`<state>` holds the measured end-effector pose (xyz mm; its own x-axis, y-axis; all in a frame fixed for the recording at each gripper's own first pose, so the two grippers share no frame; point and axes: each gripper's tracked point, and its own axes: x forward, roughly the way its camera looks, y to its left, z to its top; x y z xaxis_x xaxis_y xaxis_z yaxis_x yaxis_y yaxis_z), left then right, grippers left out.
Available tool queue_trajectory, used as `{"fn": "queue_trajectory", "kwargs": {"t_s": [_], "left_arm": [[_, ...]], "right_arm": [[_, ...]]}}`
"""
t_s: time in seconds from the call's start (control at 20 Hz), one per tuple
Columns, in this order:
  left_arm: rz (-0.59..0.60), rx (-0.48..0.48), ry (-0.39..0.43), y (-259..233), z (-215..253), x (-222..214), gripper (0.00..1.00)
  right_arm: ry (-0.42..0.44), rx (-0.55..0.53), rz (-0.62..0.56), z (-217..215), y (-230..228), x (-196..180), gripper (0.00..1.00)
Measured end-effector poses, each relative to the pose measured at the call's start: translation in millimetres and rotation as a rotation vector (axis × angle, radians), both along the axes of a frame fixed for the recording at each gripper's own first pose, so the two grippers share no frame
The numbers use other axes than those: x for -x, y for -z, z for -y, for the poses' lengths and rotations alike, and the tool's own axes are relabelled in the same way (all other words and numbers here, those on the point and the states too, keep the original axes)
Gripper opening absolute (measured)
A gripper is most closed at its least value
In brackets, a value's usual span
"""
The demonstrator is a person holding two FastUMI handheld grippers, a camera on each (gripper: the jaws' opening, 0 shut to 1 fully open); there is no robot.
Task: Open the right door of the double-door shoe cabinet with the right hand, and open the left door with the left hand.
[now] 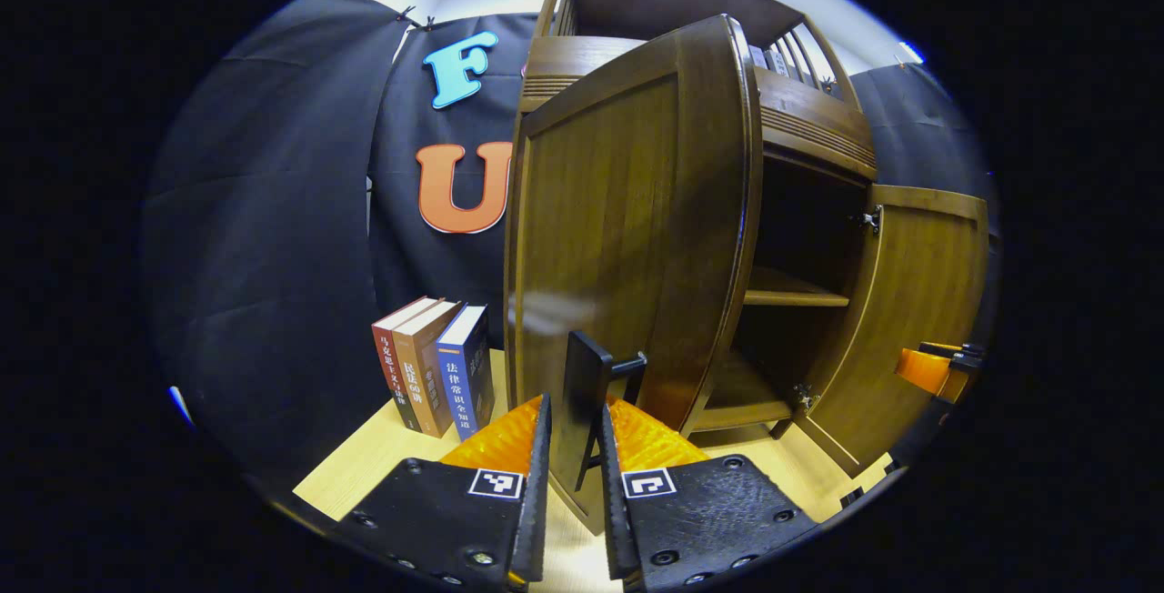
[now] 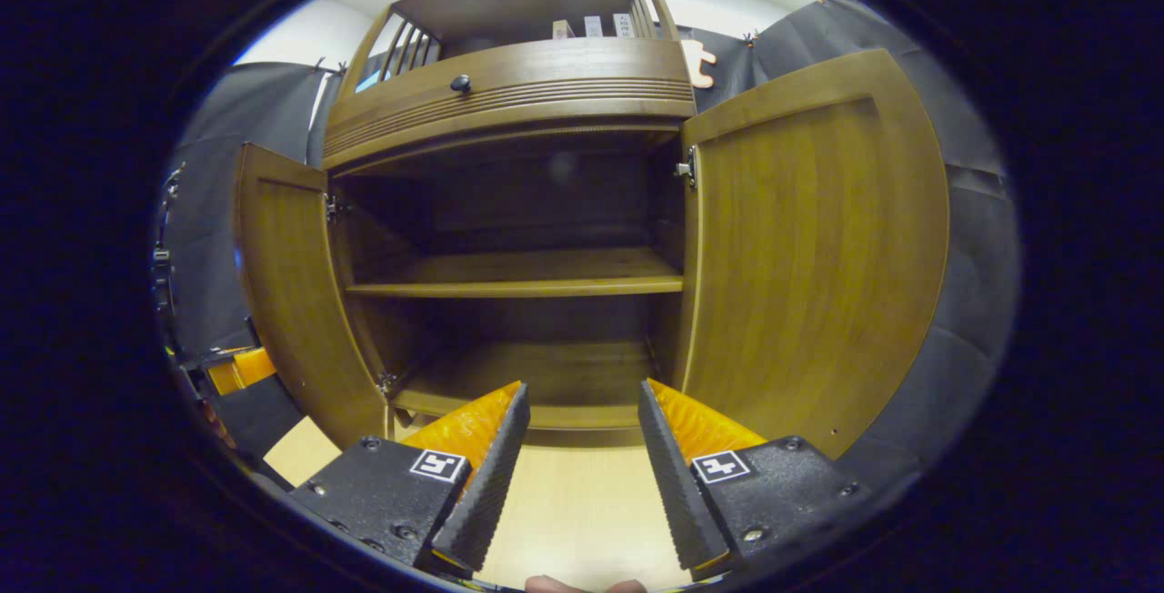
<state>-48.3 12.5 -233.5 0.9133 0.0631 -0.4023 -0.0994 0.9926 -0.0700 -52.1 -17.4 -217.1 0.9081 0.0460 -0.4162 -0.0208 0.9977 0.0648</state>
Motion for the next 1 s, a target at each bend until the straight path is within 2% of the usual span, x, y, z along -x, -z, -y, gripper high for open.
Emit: {"fn": "queue_trajectory", "kwargs": {"t_s": [0.05,0.2,0.25,0.3,0.35,0.45,0.5,0.55,0.8,1.0], "left_arm": [[0.004,-0.006,-0.008,-1,-5,2,0.25],[0.004,-0.013,-0.044,-2,-22,8,0.25],[0.004,-0.014,-0.058,-3,-29,10,0.25],[0.004,-0.012,-0.065,-3,-35,12,0.34],[0.000,-0.011,-0.067,-2,-40,14,0.25],[0.009,-0.033,-0.080,-4,-53,17,0.24],[0.013,-0.044,-0.085,-7,-62,22,0.34],[0.021,-0.047,-0.089,-7,-70,22,0.19],[0.014,-0.072,-0.116,-9,-98,35,0.19],[-0.005,-0.165,-0.171,-11,-130,47,0.19]], "right_arm": [[0.005,0.000,0.004,0,-2,-1,0.80],[-0.002,-0.009,0.003,-7,-1,-3,0.80],[-0.005,-0.011,0.004,-11,-2,-4,0.77],[-0.010,-0.011,0.007,-14,-2,-4,0.77],[-0.017,-0.010,0.010,-17,-3,-4,0.77],[-0.025,-0.004,0.019,-22,-1,-8,0.77],[-0.030,-0.001,0.025,-26,-1,-9,0.77],[-0.035,0.001,0.030,-29,-6,-7,0.77],[-0.051,0.008,0.035,-40,-6,-9,0.80],[-0.049,0.015,0.029,-42,-7,-11,0.77]]}}
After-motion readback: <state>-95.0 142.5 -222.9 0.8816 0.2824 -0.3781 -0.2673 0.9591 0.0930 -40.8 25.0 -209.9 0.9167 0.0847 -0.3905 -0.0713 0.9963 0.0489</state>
